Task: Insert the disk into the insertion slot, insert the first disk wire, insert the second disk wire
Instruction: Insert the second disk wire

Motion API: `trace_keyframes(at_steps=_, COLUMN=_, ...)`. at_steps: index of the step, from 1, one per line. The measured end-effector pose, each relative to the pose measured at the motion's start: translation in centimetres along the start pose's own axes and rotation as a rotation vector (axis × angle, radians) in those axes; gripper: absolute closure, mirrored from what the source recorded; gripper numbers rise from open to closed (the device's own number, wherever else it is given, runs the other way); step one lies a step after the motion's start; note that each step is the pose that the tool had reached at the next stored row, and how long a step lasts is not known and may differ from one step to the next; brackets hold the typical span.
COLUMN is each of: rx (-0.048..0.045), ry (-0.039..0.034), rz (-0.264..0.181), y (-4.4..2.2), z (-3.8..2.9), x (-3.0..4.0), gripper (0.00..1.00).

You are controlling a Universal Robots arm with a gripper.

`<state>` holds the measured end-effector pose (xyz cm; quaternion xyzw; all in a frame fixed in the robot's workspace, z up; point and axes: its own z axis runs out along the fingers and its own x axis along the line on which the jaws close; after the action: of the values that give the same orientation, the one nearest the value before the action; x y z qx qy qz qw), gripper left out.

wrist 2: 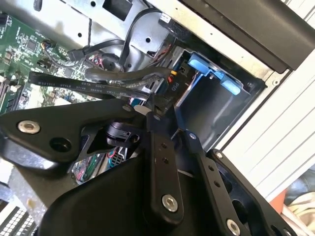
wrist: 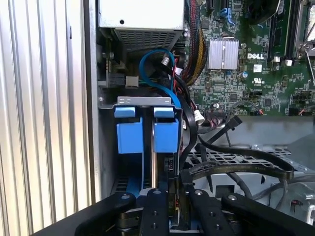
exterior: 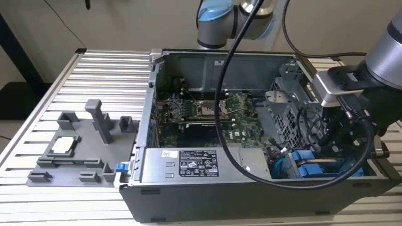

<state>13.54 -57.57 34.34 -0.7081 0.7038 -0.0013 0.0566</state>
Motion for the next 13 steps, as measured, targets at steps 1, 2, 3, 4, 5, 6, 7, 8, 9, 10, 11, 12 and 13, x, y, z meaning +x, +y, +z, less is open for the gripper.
trace_keyframes(at_steps=1, rx=0.0, ry=0.0, rz=0.0, y=0.0, z=0.0, x=0.0, gripper=0.76)
trace_keyframes(at_steps=2, rx=0.0, ry=0.0001, rz=0.0, y=0.0, z=-0.02, x=0.01, gripper=0.76)
trace_keyframes(at_steps=3, rx=0.0, ry=0.0005, rz=0.0, y=-0.01, z=-0.18, x=0.0, gripper=0.76)
trace_keyframes(at_steps=4, rx=0.0, ry=0.0006, rz=0.0, y=-0.03, z=-0.32, x=-0.01, gripper=0.76)
trace_keyframes(at_steps=5, rx=0.0, ry=0.0001, rz=0.0, y=-0.02, z=-0.3, x=-0.01, gripper=0.76)
trace_keyframes(at_steps=6, rx=0.0015, ry=-0.0003, rz=0.0, y=-0.02, z=-0.18, x=-0.01, gripper=0.76)
trace_keyframes(at_steps=7, rx=0.0037, ry=-0.0002, rz=0.0, y=0.0, z=-0.01, x=0.01, gripper=0.76)
trace_keyframes(at_steps=8, rx=0.0051, ry=0.0001, rz=0.0, y=0.0, z=0.15, x=0.02, gripper=0.76)
trace_keyframes(at_steps=9, rx=0.0065, ry=0.0, rz=0.0, y=0.02, z=0.32, x=0.03, gripper=0.76)
trace_keyframes(at_steps=10, rx=0.0071, ry=0.0003, rz=0.0, y=0.03, z=0.35, x=0.04, gripper=0.76)
trace_keyframes(at_steps=11, rx=0.0071, ry=0.0005, rz=0.0, y=0.03, z=0.35, x=0.04, gripper=0.76)
trace_keyframes(at_steps=12, rx=0.0072, ry=0.0005, rz=0.0, y=0.03, z=0.35, x=0.04, gripper=0.76)
trace_keyframes(at_steps=13, rx=0.0072, ry=0.0004, rz=0.0, y=0.03, z=0.36, x=0.04, gripper=0.76)
